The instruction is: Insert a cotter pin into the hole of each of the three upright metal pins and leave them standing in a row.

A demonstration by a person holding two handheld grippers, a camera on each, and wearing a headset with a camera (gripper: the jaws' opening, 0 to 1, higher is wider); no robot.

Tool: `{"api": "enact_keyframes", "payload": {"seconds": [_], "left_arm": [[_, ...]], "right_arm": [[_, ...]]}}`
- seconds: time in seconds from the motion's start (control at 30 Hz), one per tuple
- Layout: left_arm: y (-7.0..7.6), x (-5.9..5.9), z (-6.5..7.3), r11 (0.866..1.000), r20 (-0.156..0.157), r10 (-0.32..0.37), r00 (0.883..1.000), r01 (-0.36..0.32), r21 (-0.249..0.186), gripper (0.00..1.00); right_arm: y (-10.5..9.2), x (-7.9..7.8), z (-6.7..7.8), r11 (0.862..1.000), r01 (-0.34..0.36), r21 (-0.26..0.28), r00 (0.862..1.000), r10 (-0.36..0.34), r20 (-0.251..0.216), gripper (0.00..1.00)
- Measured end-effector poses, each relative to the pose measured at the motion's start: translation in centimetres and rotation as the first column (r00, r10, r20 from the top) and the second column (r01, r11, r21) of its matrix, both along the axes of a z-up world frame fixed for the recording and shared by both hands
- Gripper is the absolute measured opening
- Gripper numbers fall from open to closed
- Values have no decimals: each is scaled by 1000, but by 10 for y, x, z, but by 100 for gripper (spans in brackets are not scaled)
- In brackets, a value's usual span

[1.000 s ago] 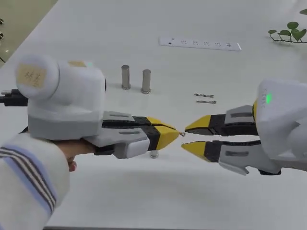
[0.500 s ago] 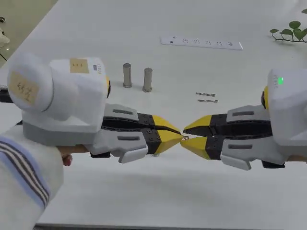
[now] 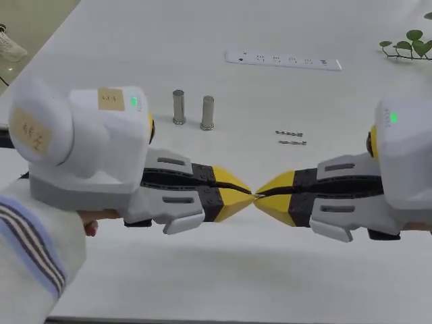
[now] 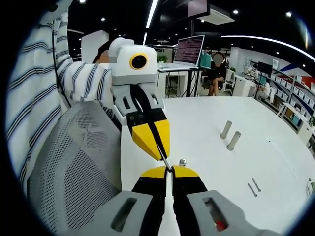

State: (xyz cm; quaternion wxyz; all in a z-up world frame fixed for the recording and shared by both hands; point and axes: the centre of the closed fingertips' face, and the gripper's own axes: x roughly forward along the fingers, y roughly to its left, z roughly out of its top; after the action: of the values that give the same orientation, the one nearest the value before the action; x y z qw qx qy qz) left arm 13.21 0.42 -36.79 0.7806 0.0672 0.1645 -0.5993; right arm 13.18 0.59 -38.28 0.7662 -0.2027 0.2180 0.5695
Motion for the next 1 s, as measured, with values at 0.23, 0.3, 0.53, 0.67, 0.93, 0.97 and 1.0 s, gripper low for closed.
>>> {"api": "enact_keyframes", "payload": {"seconds": [0.23, 0.3, 0.53, 0.67, 0.93, 0.97, 1.0], "left_arm": [[3, 4, -11, 999, -60, 38, 997, -36, 36, 0], [3, 6, -14, 998, -45, 36, 998, -34, 48, 0], [8, 11, -23, 994, -33, 59, 998, -55, 94, 8], [13, 17, -27, 990, -26, 82, 996, -79, 114, 11], [25, 33, -35, 979, -11, 139, 990, -135, 153, 11], [25, 35, -36, 977, -10, 142, 990, -139, 160, 12], [26, 37, -38, 976, -11, 146, 989, -142, 168, 12]], "right_arm": [[-1, -2, 2, 1000, -25, -15, 999, 26, 24, 0], [0, -2, 2, 999, -35, -21, 999, 36, 36, 0], [-6, 4, -2, 997, -39, -67, 998, 43, 52, 0], [-9, 8, -8, 994, -39, -99, 998, 44, 51, 0], [-18, 24, -31, 985, -36, -170, 998, 44, 40, 0], [-20, 25, -34, 982, -34, -184, 998, 42, 38, 0], [-21, 27, -37, 979, -31, -202, 999, 39, 35, 0]]}}
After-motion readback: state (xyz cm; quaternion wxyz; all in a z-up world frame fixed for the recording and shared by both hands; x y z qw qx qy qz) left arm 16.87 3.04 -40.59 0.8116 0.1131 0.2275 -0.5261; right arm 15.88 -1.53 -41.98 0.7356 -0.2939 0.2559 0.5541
